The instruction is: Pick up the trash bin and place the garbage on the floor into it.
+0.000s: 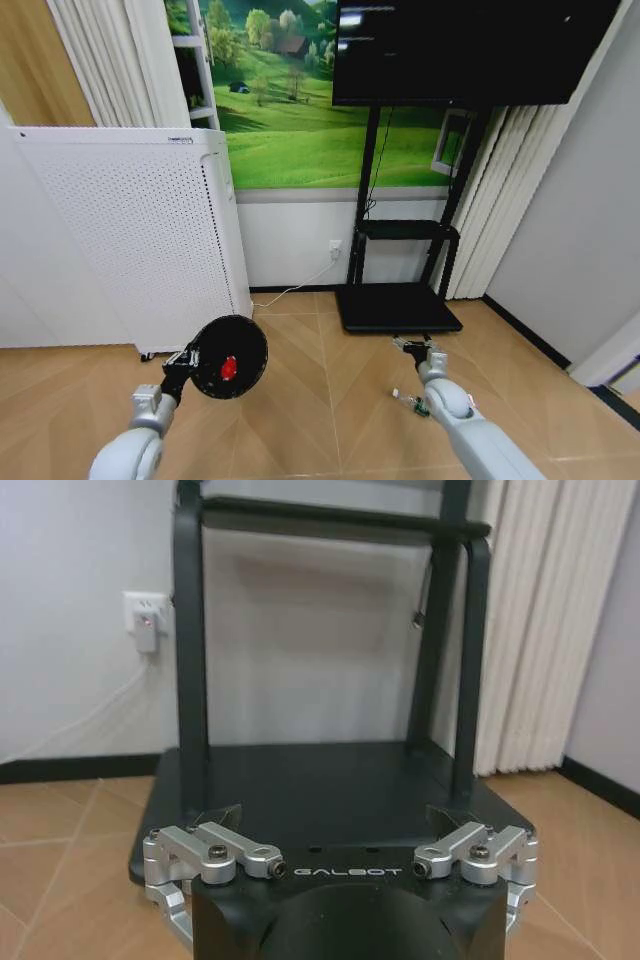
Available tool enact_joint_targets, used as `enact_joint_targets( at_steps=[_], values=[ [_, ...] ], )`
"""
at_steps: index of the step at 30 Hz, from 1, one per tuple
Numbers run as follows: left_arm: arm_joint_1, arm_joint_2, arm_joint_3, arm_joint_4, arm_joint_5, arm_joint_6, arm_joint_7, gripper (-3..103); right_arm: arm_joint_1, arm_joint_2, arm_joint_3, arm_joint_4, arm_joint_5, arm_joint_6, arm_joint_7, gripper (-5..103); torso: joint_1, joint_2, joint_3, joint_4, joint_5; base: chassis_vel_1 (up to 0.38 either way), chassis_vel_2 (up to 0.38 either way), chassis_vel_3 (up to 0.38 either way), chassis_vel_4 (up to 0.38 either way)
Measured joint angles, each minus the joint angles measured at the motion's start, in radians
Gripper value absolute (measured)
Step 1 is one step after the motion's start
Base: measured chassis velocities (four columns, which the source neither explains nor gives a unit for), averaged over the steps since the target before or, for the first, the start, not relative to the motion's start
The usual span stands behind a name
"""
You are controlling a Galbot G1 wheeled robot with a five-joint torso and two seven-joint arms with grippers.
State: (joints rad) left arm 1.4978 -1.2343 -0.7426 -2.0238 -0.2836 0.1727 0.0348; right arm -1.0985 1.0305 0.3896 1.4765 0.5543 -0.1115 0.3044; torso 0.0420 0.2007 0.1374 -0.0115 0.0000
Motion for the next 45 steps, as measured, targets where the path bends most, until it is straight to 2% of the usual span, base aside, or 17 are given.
enact_joint_targets(
  at_steps=[8,21,33,39,40,45],
  values=[
    [0.012,-0.012,-0.02,0.0,0.002,-0.005,0.0,7,-0.08,0.035,0.037,0.087,0.0,0.001,-0.033,100,0.0,0.0,0.0,0.0003,0.0001,0.0,0.0,0.0,0.0],
    [0.024,-0.023,-0.04,0.003,0.003,-0.017,0.001,7,-0.058,0.031,0.022,0.079,0.02,0.005,-0.045,100,0.0,0.0,0.0,0.0005,0.0,-0.002,-0.005,0.004,0.004],
    [0.02,-0.028,-0.039,0.012,0.003,-0.02,0.001,7,-0.038,0.028,0.004,0.049,0.02,0.01,-0.053,100,0.0,0.0,0.0,0.0001,0.0001,-0.149,-0.15,0.154,0.156],
    [0.016,-0.031,-0.039,0.026,0.006,-0.024,0.002,7,-0.021,0.028,-0.022,0.029,0.018,0.04,-0.061,100,0.0,0.0,0.0,0.0003,-0.0001,-0.244,-0.244,0.242,0.253],
    [0.014,-0.031,-0.037,0.031,0.006,-0.024,0.003,7,-0.015,0.029,-0.032,0.016,0.012,0.065,-0.077,100,0.0,0.0,0.0,0.0002,0.0003,-0.244,-0.237,0.225,0.259],
    [0.007,-0.03,-0.033,0.04,0.007,-0.024,0.003,7,0.011,0.018,-0.07,-0.009,-0.008,0.081,-0.107,100,0.0,0.0,0.0,0.0001,0.0003,-0.124,-0.162,0.155,0.16]
  ],
)
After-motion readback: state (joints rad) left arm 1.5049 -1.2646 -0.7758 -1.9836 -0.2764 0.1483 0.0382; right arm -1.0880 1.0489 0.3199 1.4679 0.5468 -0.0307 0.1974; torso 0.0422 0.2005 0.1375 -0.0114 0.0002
